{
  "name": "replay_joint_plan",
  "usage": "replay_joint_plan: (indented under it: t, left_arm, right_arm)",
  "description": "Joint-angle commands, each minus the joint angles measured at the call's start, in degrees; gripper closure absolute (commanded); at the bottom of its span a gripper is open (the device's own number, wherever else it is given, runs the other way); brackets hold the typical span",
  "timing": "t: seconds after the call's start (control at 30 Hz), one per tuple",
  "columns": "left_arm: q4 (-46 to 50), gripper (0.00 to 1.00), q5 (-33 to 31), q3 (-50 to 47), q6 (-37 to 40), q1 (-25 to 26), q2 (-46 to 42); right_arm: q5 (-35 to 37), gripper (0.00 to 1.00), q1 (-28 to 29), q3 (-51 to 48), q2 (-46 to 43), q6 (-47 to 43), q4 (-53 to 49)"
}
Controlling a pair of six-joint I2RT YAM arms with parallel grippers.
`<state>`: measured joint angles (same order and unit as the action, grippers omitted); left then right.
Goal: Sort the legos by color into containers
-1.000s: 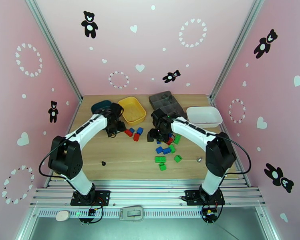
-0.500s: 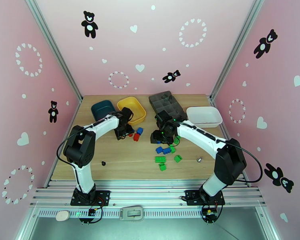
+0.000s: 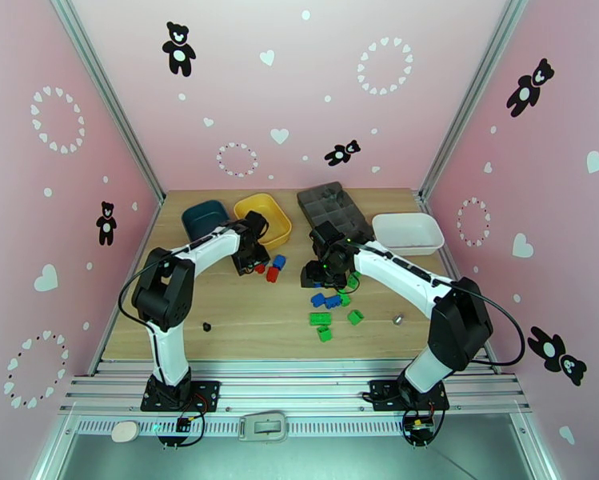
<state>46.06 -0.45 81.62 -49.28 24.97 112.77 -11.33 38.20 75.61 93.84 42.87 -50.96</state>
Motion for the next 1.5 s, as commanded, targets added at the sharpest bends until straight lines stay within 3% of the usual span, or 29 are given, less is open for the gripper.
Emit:
replay_joint_plan:
  t: [0.0,0.13,0.33,0.53,0.83,1.03,1.23,1.37,1.47]
  left_arm:
    - [-0.09,0.39,0.34,1.83,-0.16,0.68,2.51]
    - [-0.6,0.47,-0.67,0.72,-0.3,0.73,1.49]
    - [-0.19,0.67,-1.34,0.47,0.61,0.73,0.35]
    - [-0.19,0.73,-1.06,-1.83,1.38,0.73,-3.53]
    - [4.39,0.74,-3.94,-3.32,4.81,-0.63,-13.66]
    - [7.36,0.73,-3.99,-0.48,9.28,-7.92,-16.79]
    - [10.69,0.72,-3.08,8.93,15.4,-17.25,-11.76]
    - [13.08,0.71,-2.63,16.71,18.43,-20.91,-5.11]
    - [14.25,0.63,-1.68,21.84,20.1,-22.36,-0.58]
  right_arm:
    - [0.15,0.33,-0.02,1.5,-0.02,-0.85,-1.56]
    - [0.37,0.33,-0.14,0.91,-0.58,-0.63,-1.46]
    - [-0.09,0.33,-0.14,0.59,-0.31,-0.33,-0.59]
    - [-0.85,0.33,-0.14,1.6,1.2,-0.29,0.32]
    - [-3.17,0.34,0.35,5.25,5.35,-0.33,1.74]
    - [-5.56,0.34,1.91,10.28,10.21,-0.16,2.58]
    - [-8.16,0.34,3.72,19.36,16.29,0.26,1.43]
    - [-8.76,0.34,4.28,23.94,18.61,0.11,-0.06]
    - [-8.18,0.34,4.34,25.1,18.62,-0.31,-1.15]
